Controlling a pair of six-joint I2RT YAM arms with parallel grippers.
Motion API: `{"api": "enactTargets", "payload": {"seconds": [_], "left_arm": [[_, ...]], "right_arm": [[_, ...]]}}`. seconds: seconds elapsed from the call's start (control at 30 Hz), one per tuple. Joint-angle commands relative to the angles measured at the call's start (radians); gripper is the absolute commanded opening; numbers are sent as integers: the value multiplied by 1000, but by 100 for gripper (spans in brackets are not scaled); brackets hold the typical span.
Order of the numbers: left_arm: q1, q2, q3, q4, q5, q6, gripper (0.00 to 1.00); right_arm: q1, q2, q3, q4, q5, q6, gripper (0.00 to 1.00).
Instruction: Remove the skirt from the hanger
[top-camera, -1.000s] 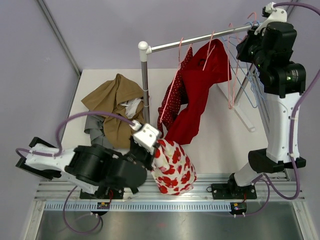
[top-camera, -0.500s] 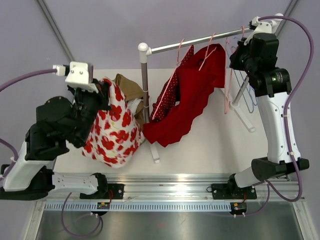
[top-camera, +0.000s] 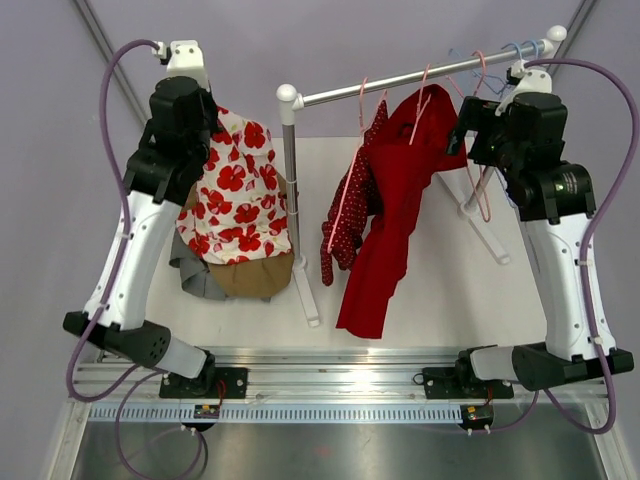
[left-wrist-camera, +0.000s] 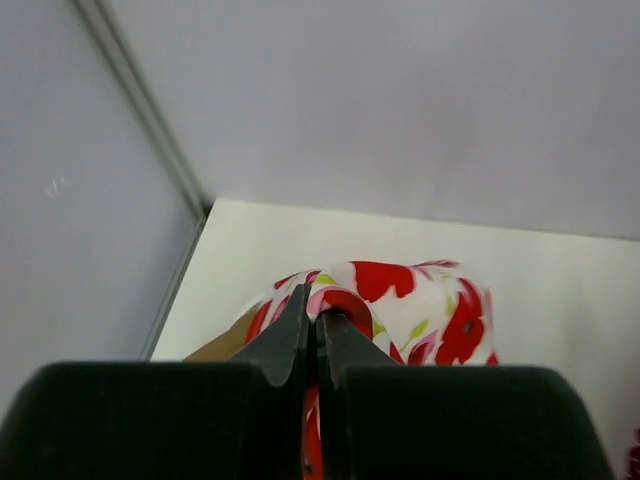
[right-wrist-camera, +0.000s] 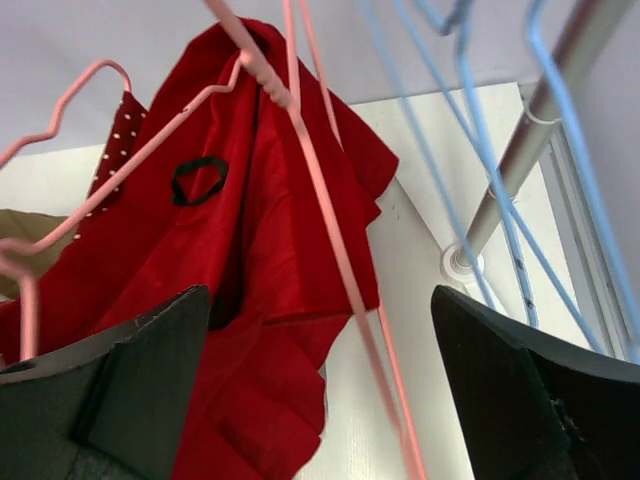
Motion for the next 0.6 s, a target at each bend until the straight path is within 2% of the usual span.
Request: {"api": "enactTargets", "payload": {"seconds": [0.0,0.03,0.13,0.17,0.2,0.27,0.37,0.43,0.57], "left_arm": [[95,31,-83,38,132,-98,0],[101,31,-167,47,116,-122,1],[121,27,-275,78,136,-170,44],[126,28,-307,66,147,-182,79],[126,27,-316,49,144,-199,85],[126,7,-352,17,150,-239,90],[124,-106,-418,9,188,-288,95],[118,-221,-499,0,231,-317,95],[104,-416,-666,-33,293,-334,95]], "right_arm": [[2,-96,62,19,23,3,99],[2,-105,73,14,23,4,100],[2,-139,117,16,20,9,99],[2,-145,127,16,5,15,100],[2,-149,143,22,-14,16,100],[2,-157,159,43,-101,21,99],[2,-147,159,104,-291,36,99],[2,-99,180,106,-350,52,99],[2,-36,151,137,-426,105,92]]}}
